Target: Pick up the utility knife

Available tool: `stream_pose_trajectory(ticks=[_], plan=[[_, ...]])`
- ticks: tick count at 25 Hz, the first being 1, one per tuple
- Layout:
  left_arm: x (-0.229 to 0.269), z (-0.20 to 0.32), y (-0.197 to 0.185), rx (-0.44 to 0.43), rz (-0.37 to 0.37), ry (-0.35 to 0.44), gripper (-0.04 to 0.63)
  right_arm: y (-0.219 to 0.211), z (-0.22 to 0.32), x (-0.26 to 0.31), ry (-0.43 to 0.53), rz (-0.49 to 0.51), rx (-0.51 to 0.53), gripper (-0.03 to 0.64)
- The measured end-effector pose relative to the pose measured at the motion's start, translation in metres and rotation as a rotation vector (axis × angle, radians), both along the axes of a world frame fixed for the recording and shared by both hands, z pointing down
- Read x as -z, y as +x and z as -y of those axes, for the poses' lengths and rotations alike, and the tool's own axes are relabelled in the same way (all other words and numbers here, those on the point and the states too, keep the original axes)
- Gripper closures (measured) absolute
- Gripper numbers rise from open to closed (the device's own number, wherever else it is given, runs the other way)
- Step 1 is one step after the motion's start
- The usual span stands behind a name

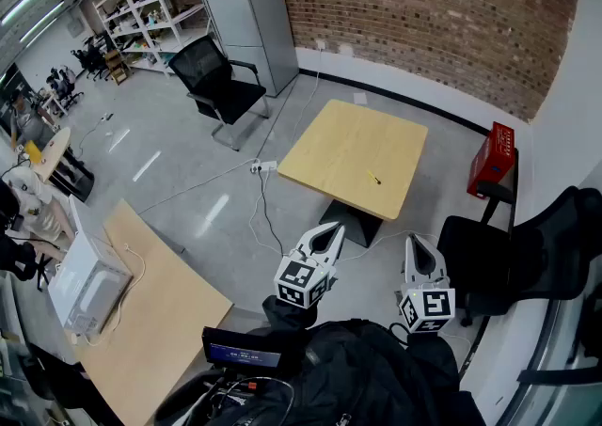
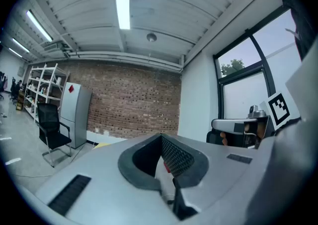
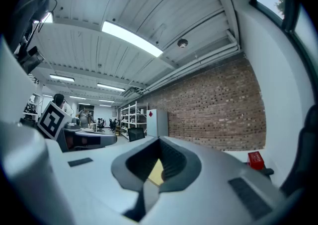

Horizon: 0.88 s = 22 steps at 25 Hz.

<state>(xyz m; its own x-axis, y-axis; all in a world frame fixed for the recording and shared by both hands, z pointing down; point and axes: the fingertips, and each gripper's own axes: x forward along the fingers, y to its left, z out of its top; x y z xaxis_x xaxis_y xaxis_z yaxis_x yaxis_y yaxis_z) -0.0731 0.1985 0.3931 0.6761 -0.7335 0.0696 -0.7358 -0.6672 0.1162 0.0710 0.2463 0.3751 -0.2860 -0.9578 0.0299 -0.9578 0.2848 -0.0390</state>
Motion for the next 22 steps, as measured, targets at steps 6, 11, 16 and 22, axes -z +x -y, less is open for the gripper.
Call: stream_pose_trajectory(ticks=[6, 11, 16, 22], plan=[[-0.004, 0.006, 0.005, -0.005, 0.001, -0.006, 0.595, 0.001, 0.007, -0.002, -0.004, -0.003, 0.003, 0.614], [-0.006, 0.009, 0.01, -0.017, 0.005, -0.014, 0.595, 0.004, 0.01, -0.006, -0.016, 0.001, -0.006, 0.614], [-0.013, 0.011, 0.013, -0.026, 0.006, -0.03, 0.595, 0.007, 0.011, -0.009, -0.023, 0.008, -0.013, 0.614], [-0.016, 0.016, 0.021, -0.033, 0.0, -0.04, 0.595, 0.012, 0.014, -0.011, -0.022, 0.011, -0.009, 0.614]])
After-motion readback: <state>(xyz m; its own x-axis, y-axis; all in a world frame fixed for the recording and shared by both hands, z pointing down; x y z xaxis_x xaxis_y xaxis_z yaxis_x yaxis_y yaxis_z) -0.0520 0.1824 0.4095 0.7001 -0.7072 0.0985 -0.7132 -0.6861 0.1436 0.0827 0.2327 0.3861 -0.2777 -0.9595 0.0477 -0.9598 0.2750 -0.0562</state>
